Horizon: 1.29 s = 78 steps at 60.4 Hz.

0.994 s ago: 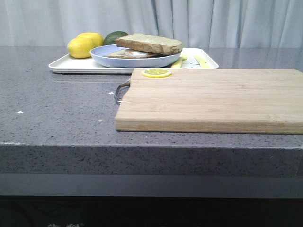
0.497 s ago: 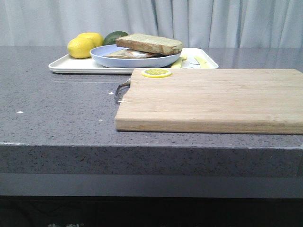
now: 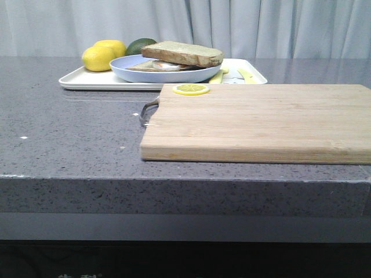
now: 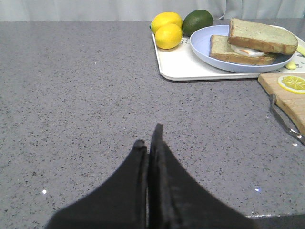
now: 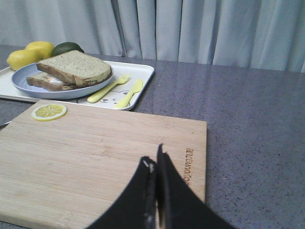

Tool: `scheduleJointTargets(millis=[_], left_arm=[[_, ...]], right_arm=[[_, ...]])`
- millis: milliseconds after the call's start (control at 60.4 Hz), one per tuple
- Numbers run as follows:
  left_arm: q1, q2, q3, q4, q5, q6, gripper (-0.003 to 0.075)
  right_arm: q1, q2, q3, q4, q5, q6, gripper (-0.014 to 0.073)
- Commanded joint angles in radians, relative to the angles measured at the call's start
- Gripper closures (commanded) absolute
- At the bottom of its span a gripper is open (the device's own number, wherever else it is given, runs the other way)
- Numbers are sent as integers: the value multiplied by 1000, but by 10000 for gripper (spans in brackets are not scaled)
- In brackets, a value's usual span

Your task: Place bread and move sandwich to tray

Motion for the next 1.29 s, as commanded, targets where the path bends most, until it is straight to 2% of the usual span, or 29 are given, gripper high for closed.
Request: scheduleJointTargets(millis=[0,149,248,431,580,795,1027,1077,1276], left_arm=[[0,9,-25,-10,-87,-8,739],[0,9,-23,-17,-92,-8,739],[8,-22,13,-13,-151,-8,739],[43,-167,177,1,-331,-8,739],[53,-322,306,-4,-378,-8,739],[53,-313,382,-18,-410,-8,739],[53,-313,517,-33,-562,-8,739],[53,-313,513,-41,-528,-8,739],[53,-311,515,-43,-545,-8,739]], right_arm=[[-5,9,-28,13,-83,-4,670],[-5,9,-28,13,-83,-4,670],[-5,9,-28,13,-83,-4,670],[-5,9,-28,13,-83,-4,670],[-5,9,-28,13,-83,-4,670],[-5,9,-28,13,-83,-4,670],[-5,9,-28,13,-83,-4,670],[-5,9,-28,13,-83,-4,670],[-5,9,-28,13,-83,-4,670]])
